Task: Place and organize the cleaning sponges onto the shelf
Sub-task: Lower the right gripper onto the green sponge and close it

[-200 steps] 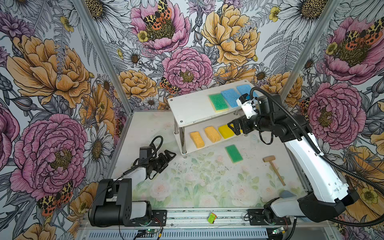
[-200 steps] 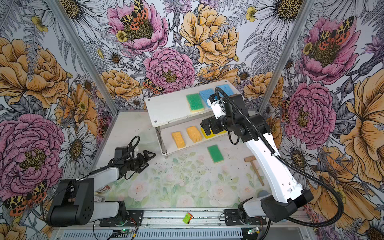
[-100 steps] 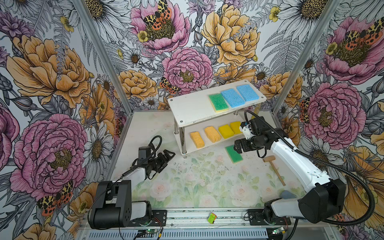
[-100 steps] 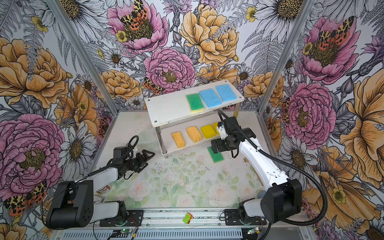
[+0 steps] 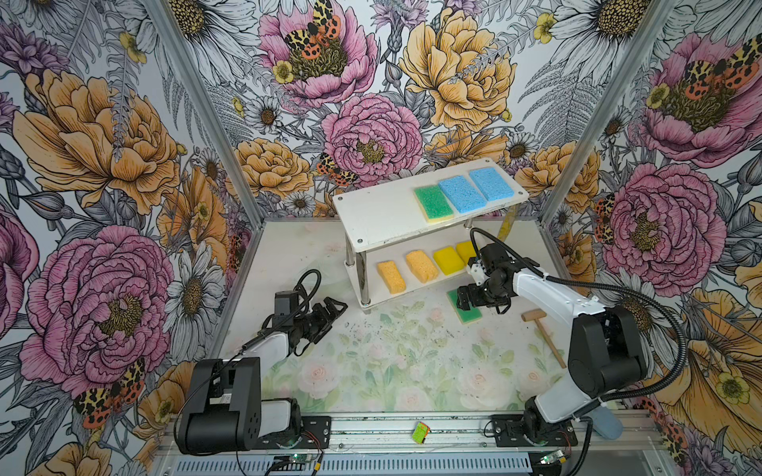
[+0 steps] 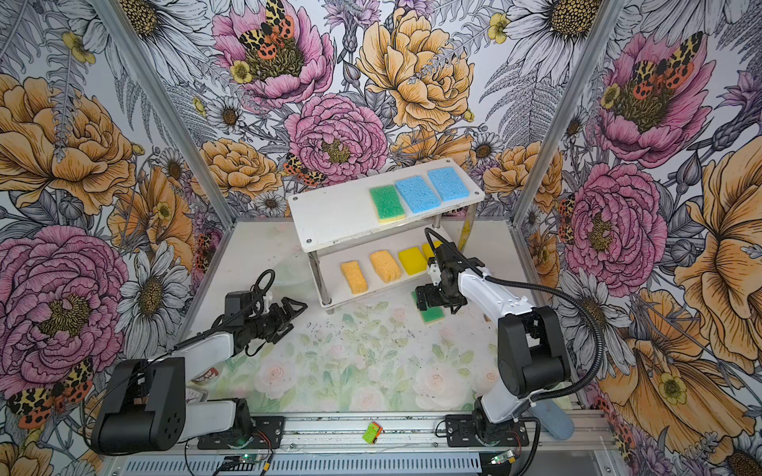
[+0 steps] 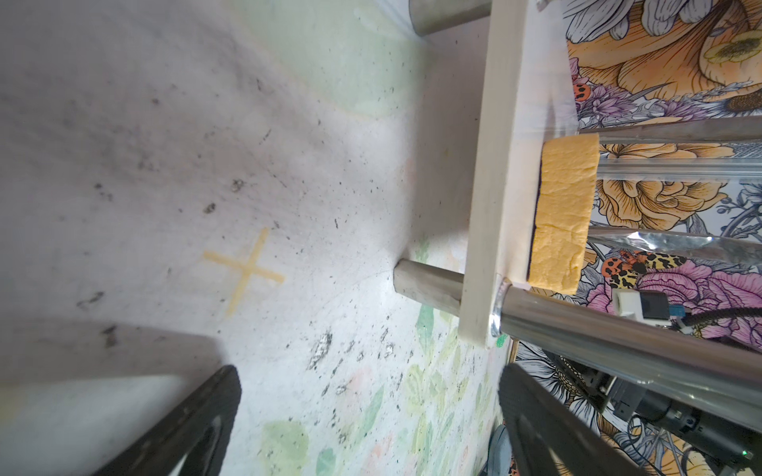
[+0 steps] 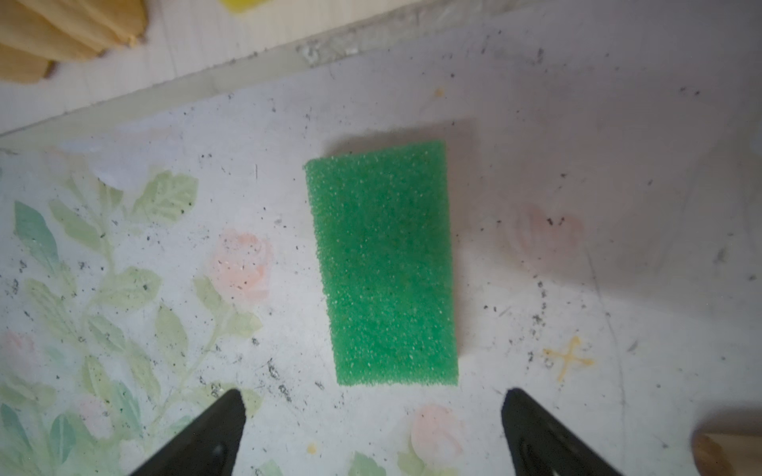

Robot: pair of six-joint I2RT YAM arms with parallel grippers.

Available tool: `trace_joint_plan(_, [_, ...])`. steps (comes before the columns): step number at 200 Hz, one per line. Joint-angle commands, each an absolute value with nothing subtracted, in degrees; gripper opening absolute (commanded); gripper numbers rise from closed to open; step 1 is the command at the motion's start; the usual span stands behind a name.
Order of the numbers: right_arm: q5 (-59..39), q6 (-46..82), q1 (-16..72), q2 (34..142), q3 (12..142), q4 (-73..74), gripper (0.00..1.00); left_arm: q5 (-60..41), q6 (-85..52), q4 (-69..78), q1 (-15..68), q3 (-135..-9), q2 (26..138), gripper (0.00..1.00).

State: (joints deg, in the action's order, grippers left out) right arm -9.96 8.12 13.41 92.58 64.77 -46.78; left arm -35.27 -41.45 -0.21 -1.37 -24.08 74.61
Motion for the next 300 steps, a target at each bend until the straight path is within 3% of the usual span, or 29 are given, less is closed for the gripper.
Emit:
trace_joint_plan(1, [-10.12,9.45,13.24,94.57,63.84,-41.9,0.99,-34.75,-39.81,-0.94,-1.85,-23.74,73.39,0.99])
trace_joint_plan(91, [-7.31,14.2,14.21,98.41,61.71,-37.52,0.99,-34.63,-40.08,-1.8,-1.77,-25.23,73.57,0.99])
trace_joint_plan(196, [0.36,16.66,21.15,103.45,61.32,-36.76,0.95,-32.52,-41.21,-4.45,-0.1,-25.98,71.08,0.99])
trace_joint_plan(227, [0.65,18.06,21.71,102.79,61.05,-36.69,0.88,-31.26,-41.25,-6.77,0.58,-26.72,69.57,0.99])
trace_joint_plan(300, [-0.88,20.17,23.36,100.36,58.08,-33.6,0.54,-29.2,-41.75,-10.9,2.58,-29.72,68.21,0.99])
